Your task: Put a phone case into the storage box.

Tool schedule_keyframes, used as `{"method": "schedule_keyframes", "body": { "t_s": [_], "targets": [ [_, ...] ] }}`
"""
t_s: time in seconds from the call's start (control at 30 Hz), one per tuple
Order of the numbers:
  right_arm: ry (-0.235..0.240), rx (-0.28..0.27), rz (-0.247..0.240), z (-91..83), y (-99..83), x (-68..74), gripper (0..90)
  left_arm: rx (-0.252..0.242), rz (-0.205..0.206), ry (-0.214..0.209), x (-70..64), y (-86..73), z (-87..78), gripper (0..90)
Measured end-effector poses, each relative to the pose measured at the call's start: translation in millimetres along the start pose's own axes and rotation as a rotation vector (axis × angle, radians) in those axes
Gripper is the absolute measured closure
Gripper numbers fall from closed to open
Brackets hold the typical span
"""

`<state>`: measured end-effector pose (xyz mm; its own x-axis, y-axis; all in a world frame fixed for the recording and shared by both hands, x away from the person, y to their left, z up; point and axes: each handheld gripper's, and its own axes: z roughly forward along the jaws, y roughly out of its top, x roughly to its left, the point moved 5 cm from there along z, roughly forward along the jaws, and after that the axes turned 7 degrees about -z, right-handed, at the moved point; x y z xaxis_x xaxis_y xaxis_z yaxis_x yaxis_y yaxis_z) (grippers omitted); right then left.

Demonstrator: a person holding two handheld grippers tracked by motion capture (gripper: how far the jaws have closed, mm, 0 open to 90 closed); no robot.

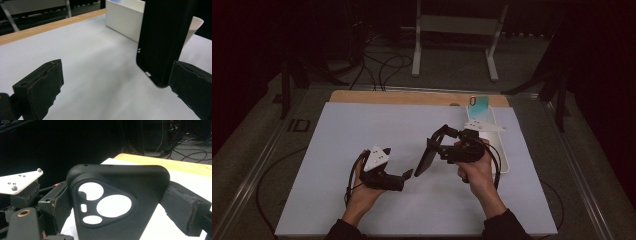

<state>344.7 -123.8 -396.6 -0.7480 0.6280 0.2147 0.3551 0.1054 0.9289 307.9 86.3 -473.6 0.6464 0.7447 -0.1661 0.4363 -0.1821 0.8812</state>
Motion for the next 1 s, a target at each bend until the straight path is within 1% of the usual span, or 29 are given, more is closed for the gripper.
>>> {"method": "schedule_keyframes", "body": {
  "t_s": [0.13, 0.2, 0.27, 0.33, 0.37, 0.5, 0.53, 0.63, 0.77, 0.87, 1.0],
  "targets": [
    [-0.003, 0.002, -0.001, -0.2, -0.3, -0.4, 14.0, -0.007, -0.005, 0.008, 7.3, -4.5, -4.5, 0.2],
    [-0.003, 0.001, -0.001, -0.3, -0.1, -0.2, 14.0, -0.015, -0.004, 0.021, 11.2, -7.1, -7.6, 0.2],
    [-0.006, 0.001, -0.001, -0.4, 0.0, -0.4, 14.0, -0.034, 0.006, 0.037, 14.7, -9.7, -11.6, 0.2],
    [-0.007, 0.003, -0.003, -0.4, -0.1, -0.6, 14.0, -0.038, 0.010, 0.038, 16.3, -11.1, -13.6, 0.2],
    [-0.007, 0.003, -0.003, -0.3, -0.2, -0.6, 14.0, -0.053, 0.022, 0.044, 19.9, -15.0, -18.5, 0.2],
    [-0.008, 0.004, -0.008, -0.3, -0.9, -0.8, 14.0, -0.064, 0.021, 0.060, 25.2, -19.3, -24.4, 0.2],
    [-0.009, 0.003, -0.008, -0.4, -0.7, -0.9, 14.0, -0.073, 0.019, 0.068, 27.9, -21.3, -27.6, 0.2],
    [-0.010, 0.002, -0.009, -1.1, 0.1, -0.6, 14.0, -0.079, 0.015, 0.080, 33.5, -26.1, -33.1, 0.2],
    [-0.012, 0.001, -0.009, -1.7, 0.4, -0.9, 14.1, -0.072, 0.012, 0.103, 40.4, -35.9, -39.0, 0.2],
    [-0.013, 0.001, -0.009, -1.8, 0.6, -1.3, 14.0, -0.058, 0.017, 0.119, 43.7, -43.0, -41.7, 0.2],
    [-0.014, 0.003, -0.010, -1.8, 1.1, -0.7, 14.0, -0.023, 0.043, 0.149, 46.2, -53.8, -42.0, 0.2]
  ]
}}
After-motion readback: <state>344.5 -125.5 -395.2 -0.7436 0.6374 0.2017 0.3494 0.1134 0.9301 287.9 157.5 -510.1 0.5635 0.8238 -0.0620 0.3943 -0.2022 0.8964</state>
